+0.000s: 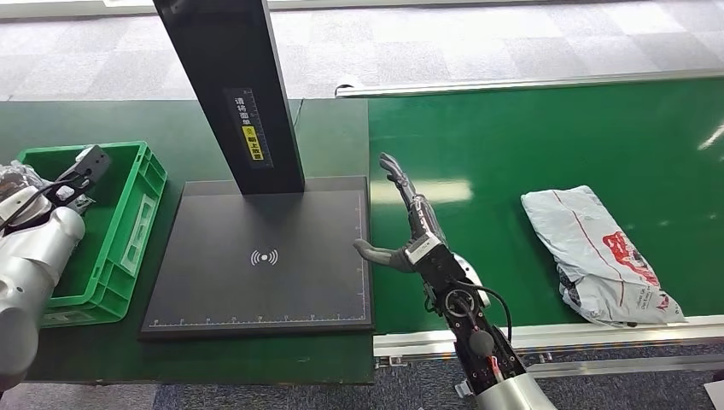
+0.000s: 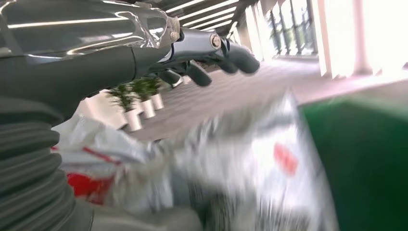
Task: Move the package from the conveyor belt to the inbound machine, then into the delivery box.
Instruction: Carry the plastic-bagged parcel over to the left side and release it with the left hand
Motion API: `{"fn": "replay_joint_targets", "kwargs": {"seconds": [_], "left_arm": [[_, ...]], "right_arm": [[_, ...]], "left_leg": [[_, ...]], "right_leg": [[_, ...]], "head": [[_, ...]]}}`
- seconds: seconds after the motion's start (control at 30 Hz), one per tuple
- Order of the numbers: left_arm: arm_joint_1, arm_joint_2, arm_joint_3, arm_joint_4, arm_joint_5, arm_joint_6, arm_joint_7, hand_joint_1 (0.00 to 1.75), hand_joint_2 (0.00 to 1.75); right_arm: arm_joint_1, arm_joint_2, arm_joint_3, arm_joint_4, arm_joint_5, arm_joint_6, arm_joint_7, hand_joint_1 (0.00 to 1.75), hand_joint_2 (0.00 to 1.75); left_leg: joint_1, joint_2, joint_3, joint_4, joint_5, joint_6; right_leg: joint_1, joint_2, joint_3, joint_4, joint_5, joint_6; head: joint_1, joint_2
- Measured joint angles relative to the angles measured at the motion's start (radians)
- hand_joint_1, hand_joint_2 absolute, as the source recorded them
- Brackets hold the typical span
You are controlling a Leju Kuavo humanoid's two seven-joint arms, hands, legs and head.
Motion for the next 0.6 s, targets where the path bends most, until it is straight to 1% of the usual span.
{"fn": "replay_joint_targets", "kwargs": {"seconds": [0.07, 0.13, 0.23, 0.3, 0.37, 0.6], "left_arm": [[0.0, -0.011, 0.008, -0.004, 0.003, 0.094, -0.052, 0.0, 1.75], [0.001, -0.023, 0.015, -0.008, 0.014, 0.197, -0.124, 0.0, 1.75], [0.001, -0.047, 0.027, -0.021, 0.062, 0.366, -0.285, 0.0, 1.75], [0.001, -0.064, 0.038, -0.035, 0.098, 0.438, -0.376, 0.0, 1.75], [0.002, -0.077, 0.045, -0.045, 0.114, 0.458, -0.413, 0.0, 1.75], [0.004, -0.1, 0.061, -0.058, 0.126, 0.46, -0.43, 0.0, 1.75]], "right_arm": [[0.008, -0.002, 0.0, -0.011, 0.003, -0.002, 0.005, 0.0, 1.75], [0.016, -0.005, -0.002, -0.023, 0.002, -0.008, 0.009, 0.0, 1.75], [0.026, -0.009, -0.005, -0.043, -0.006, -0.02, 0.011, 0.0, 1.75], [0.031, -0.011, -0.005, -0.053, -0.012, -0.027, 0.01, 0.0, 1.75], [0.034, -0.013, -0.006, -0.06, -0.013, -0.03, 0.01, 0.0, 1.75], [0.04, -0.018, -0.006, -0.068, -0.013, -0.032, 0.01, 0.0, 1.75]], "left_leg": [[0.0, 0.0, 0.0, 0.0, 0.0, 0.0], [0.0, 0.0, 0.0, 0.0, 0.0, 0.0], [0.0, 0.0, 0.0, 0.0, 0.0, 0.0], [0.0, 0.0, 0.0, 0.0, 0.0, 0.0], [0.0, 0.0, 0.0, 0.0, 0.0, 0.0], [0.0, 0.0, 0.0, 0.0, 0.0, 0.0]], "right_leg": [[0.0, 0.0, 0.0, 0.0, 0.0, 0.0], [0.0, 0.0, -0.001, 0.0, 0.0, 0.0], [0.0, 0.0, 0.0, 0.0, 0.0, 0.0], [0.0, 0.0, 0.0, 0.0, 0.0, 0.0], [0.0, 0.0, 0.0, 0.0, 0.0, 0.0], [0.0, 0.0, 0.0, 0.0, 0.0, 0.0]], "head": [[0.0, 0.0], [0.0, 0.0], [0.0, 0.0], [0.0, 0.0], [0.0, 0.0], [0.0, 0.0]]}}
